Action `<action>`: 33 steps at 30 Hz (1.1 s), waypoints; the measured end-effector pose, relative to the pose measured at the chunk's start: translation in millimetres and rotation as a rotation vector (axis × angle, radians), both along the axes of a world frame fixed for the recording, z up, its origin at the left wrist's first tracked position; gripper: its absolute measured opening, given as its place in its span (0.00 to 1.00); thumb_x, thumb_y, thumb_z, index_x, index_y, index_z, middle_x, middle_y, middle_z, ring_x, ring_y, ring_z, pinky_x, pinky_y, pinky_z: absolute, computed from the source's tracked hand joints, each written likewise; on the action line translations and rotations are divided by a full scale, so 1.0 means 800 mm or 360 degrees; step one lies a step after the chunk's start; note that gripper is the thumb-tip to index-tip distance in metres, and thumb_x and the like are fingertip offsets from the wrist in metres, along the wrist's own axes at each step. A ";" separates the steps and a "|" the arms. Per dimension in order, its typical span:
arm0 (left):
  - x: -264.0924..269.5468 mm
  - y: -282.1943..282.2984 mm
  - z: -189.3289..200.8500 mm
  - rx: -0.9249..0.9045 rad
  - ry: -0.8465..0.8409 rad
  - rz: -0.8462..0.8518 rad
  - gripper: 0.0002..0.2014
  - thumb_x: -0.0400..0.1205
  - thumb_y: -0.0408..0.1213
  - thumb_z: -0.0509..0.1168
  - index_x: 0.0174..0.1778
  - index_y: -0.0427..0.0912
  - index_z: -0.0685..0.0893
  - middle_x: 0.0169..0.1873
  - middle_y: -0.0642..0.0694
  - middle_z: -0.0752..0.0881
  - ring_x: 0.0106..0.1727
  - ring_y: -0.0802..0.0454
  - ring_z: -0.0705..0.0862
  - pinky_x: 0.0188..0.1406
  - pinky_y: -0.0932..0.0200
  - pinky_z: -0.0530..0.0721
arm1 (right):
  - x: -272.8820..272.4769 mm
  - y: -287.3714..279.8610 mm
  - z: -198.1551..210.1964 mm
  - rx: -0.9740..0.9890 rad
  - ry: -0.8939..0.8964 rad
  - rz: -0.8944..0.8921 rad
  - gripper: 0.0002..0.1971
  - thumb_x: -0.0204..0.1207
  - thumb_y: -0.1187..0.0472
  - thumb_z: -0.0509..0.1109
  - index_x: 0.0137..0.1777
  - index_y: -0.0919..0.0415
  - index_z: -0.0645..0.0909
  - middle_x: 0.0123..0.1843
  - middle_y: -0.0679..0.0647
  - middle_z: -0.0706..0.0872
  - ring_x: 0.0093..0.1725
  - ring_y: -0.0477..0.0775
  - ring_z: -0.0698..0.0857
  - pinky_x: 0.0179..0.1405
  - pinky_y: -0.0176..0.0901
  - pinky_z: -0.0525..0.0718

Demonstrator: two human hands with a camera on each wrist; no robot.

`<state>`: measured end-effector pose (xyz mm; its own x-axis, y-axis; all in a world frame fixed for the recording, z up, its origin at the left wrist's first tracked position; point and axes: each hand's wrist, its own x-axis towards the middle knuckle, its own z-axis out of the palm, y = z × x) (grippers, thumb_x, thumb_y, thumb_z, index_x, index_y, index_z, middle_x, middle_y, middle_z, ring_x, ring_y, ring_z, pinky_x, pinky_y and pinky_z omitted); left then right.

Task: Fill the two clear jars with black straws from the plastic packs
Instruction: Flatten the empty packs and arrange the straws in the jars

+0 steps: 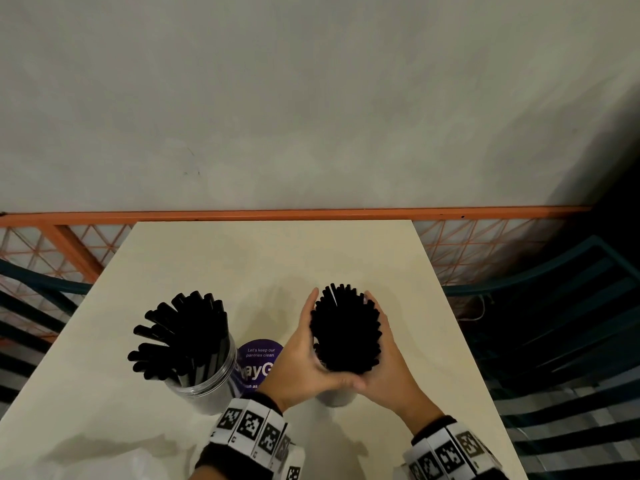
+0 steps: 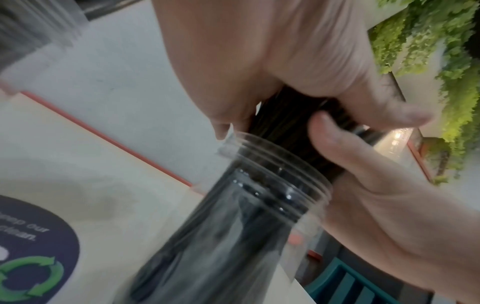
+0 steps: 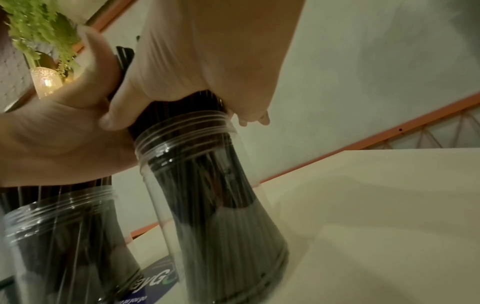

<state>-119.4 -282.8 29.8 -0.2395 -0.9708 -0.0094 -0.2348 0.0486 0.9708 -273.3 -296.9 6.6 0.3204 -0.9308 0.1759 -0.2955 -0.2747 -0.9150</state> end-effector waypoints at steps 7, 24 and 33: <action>-0.017 -0.001 0.001 -0.0139 -0.0026 0.0311 0.48 0.61 0.57 0.76 0.74 0.51 0.61 0.68 0.57 0.75 0.69 0.66 0.73 0.69 0.64 0.73 | 0.026 -0.006 0.028 -0.0203 0.0283 -0.0119 0.26 0.59 0.36 0.65 0.57 0.15 0.61 0.58 0.23 0.69 0.65 0.22 0.67 0.81 0.40 0.32; 0.036 0.042 -0.009 0.0085 -0.0200 0.0164 0.68 0.49 0.68 0.76 0.75 0.64 0.33 0.74 0.72 0.53 0.76 0.73 0.54 0.77 0.62 0.57 | -0.037 0.028 -0.017 0.0354 0.0189 -0.0309 0.74 0.35 0.22 0.74 0.79 0.43 0.38 0.79 0.35 0.41 0.80 0.38 0.40 0.79 0.46 0.46; 0.087 0.113 0.020 -0.0915 -0.0491 0.1019 0.26 0.69 0.66 0.65 0.50 0.48 0.81 0.49 0.62 0.78 0.57 0.71 0.76 0.51 0.75 0.75 | 0.007 0.104 -0.064 0.0616 0.0438 -0.0221 0.11 0.65 0.54 0.78 0.32 0.36 0.79 0.26 0.44 0.84 0.30 0.39 0.82 0.33 0.26 0.76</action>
